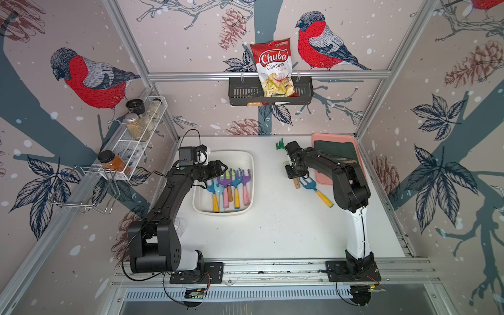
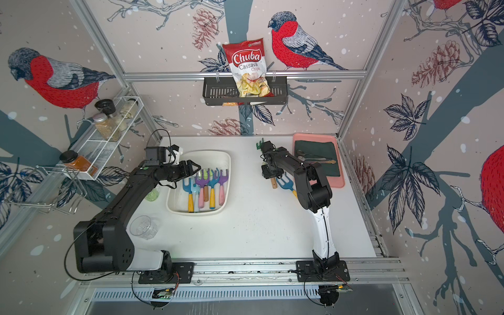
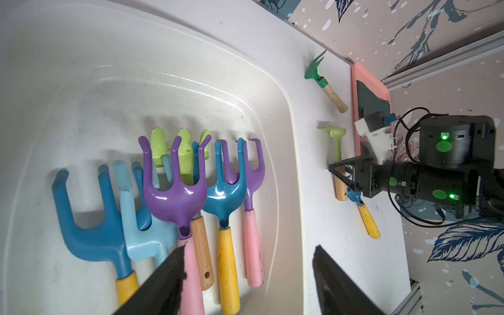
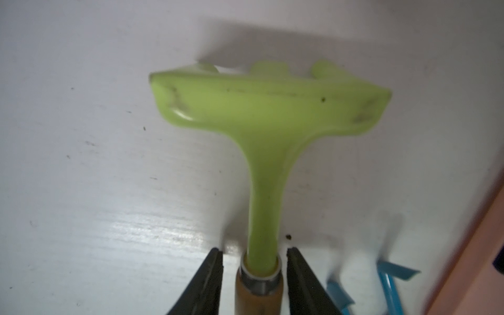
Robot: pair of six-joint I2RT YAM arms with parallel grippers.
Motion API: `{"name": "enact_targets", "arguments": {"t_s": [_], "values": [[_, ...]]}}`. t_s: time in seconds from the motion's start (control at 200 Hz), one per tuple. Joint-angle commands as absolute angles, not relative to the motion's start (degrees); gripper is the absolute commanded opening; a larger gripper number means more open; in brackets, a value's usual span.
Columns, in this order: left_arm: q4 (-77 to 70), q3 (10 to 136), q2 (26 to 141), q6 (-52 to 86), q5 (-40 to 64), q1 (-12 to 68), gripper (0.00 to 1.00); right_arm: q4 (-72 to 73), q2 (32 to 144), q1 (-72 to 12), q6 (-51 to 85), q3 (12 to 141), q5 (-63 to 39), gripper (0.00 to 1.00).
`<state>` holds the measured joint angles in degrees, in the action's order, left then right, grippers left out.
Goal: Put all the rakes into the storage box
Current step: Pick up the rake at the center of the board.
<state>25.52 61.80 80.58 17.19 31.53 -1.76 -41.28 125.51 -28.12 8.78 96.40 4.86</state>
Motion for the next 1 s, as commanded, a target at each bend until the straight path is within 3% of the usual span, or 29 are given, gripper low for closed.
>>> {"name": "enact_targets", "arguments": {"t_s": [0.0,0.25,0.565,0.845,0.996], "values": [[24.9,62.5,79.6,18.1,32.4,-1.2,0.74,-40.7,126.1,-28.3,8.3,96.5,4.0,0.38],[24.5,62.5,78.1,19.5,32.0,1.2,0.74,-40.8,126.3,-28.6,7.8,97.2,2.9,0.20],[17.5,60.8,77.2,26.4,33.1,6.4,0.74,-41.2,121.8,-30.7,10.4,98.2,-1.3,0.17],[7.4,57.6,76.4,34.9,33.9,11.8,0.72,-32.4,109.9,-38.8,19.9,90.7,-18.4,0.17],[6.2,57.5,76.8,35.9,33.0,14.2,0.72,-30.4,108.8,-42.9,23.2,91.4,-21.6,0.17]]}}
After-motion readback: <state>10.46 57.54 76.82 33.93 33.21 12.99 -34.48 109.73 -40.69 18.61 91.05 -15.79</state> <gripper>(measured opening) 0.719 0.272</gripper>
